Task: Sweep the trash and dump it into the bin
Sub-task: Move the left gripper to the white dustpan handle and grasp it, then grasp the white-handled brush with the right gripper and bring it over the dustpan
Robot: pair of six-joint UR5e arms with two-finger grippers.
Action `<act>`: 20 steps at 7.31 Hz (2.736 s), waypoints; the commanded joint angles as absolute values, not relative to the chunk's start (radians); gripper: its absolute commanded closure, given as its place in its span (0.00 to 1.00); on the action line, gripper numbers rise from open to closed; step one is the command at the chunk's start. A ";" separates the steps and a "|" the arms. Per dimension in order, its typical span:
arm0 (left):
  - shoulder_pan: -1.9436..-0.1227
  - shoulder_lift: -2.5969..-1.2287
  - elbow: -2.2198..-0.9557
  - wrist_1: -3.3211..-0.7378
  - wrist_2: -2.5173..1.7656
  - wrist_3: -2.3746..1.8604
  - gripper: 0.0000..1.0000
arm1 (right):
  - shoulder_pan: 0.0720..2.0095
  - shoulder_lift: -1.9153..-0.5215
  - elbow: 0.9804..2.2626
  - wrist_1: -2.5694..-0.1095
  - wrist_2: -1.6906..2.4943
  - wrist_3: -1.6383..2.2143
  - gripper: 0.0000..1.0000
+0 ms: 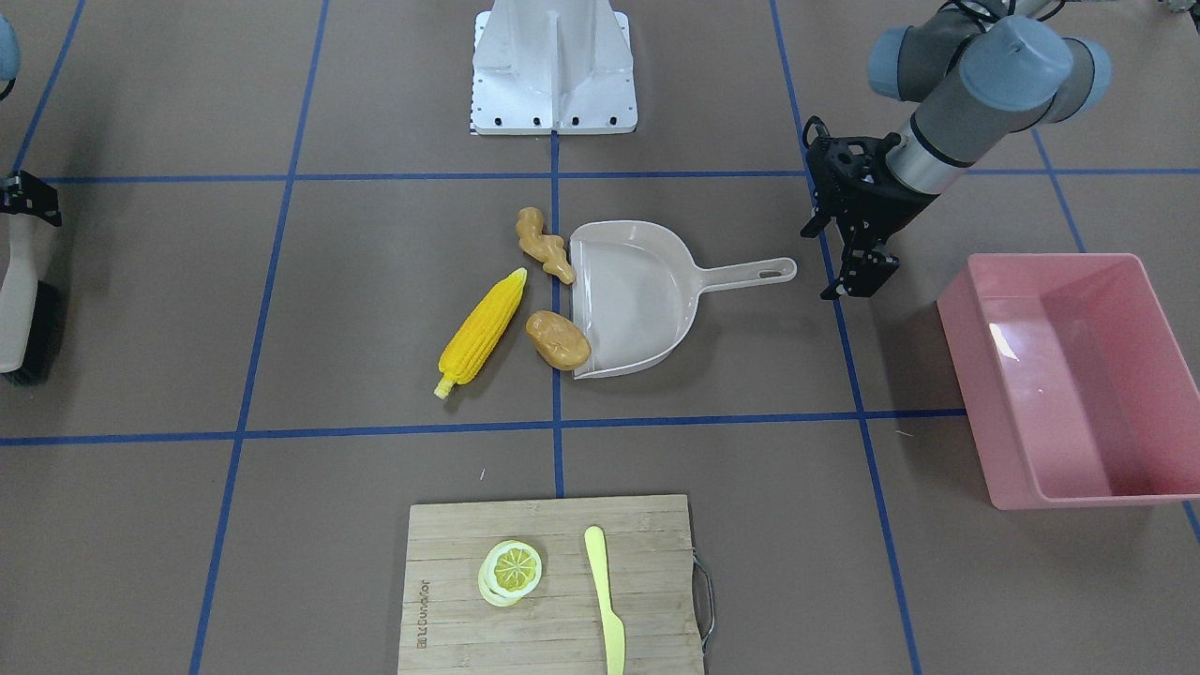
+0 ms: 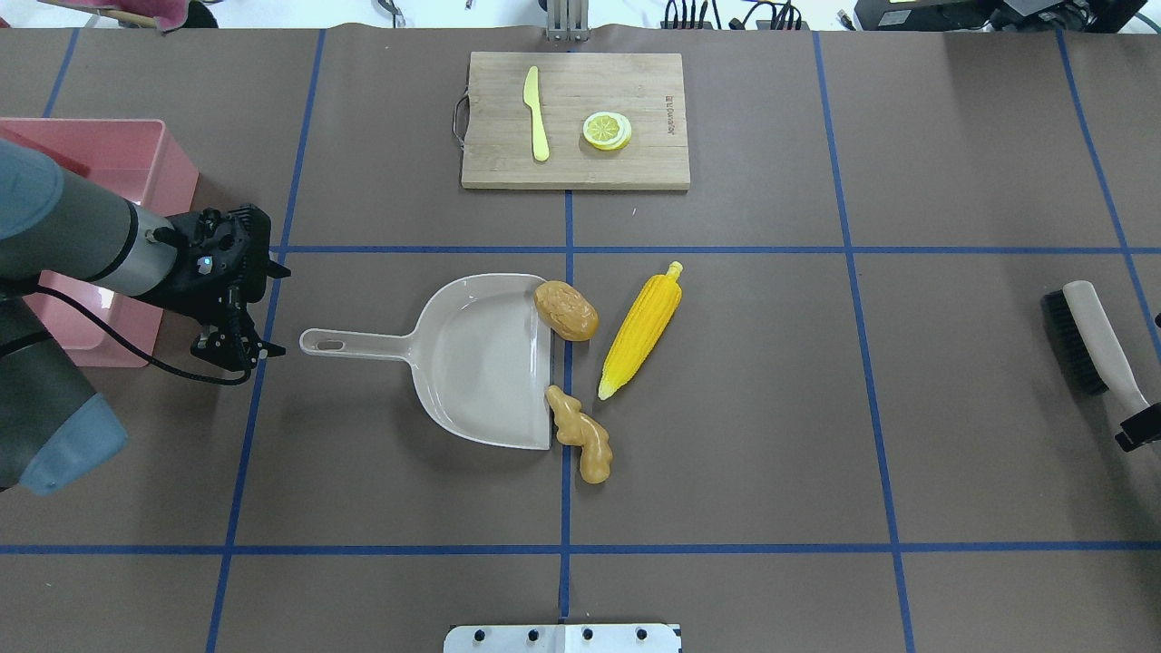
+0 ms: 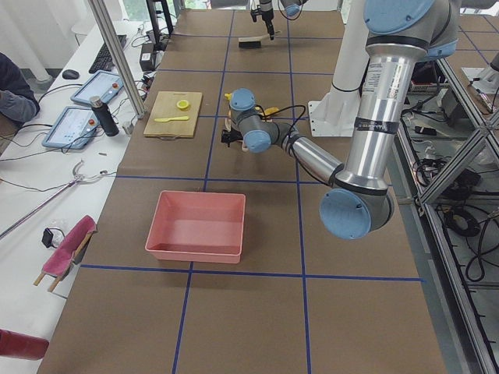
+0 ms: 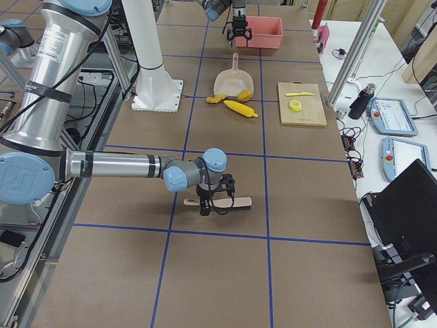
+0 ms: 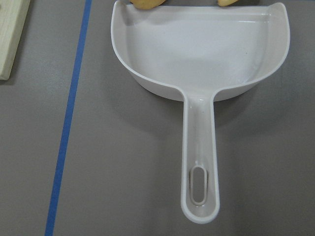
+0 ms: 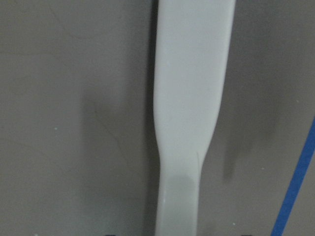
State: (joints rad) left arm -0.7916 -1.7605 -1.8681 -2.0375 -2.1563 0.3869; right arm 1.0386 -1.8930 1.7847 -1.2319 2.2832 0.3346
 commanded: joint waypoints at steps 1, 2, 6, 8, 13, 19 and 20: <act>-0.772 -1.763 -1.871 -2.036 -2.135 0.384 0.01 | 1.040 -1.893 1.779 -1.232 2.286 0.333 0.56; -0.749 -1.761 -1.871 -2.036 -2.096 0.382 0.01 | 1.039 -1.891 1.778 -1.232 2.286 0.333 0.65; -0.687 -1.764 -1.871 -2.033 -2.065 0.364 0.01 | 1.083 -1.888 1.801 -1.232 2.318 0.330 1.00; -0.643 -1.804 -1.823 -2.025 -2.059 0.356 0.01 | 1.147 -1.882 1.868 -1.244 2.364 0.324 1.00; -0.641 -1.835 -1.815 -2.008 -2.059 0.337 0.02 | 1.146 -1.446 1.916 -1.680 2.303 0.333 1.00; -0.641 -1.853 -1.784 -2.008 -2.062 0.334 0.05 | 0.961 -1.242 1.962 -1.867 2.200 0.339 1.00; -0.640 -1.853 -1.781 -2.008 -2.062 0.334 0.05 | 0.890 -1.239 2.011 -1.932 2.154 0.398 1.00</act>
State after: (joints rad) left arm -0.6402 -1.8523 -1.7823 -2.0080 -2.0606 0.3337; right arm 0.9642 -1.2449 1.9578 -1.8682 2.1958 0.3491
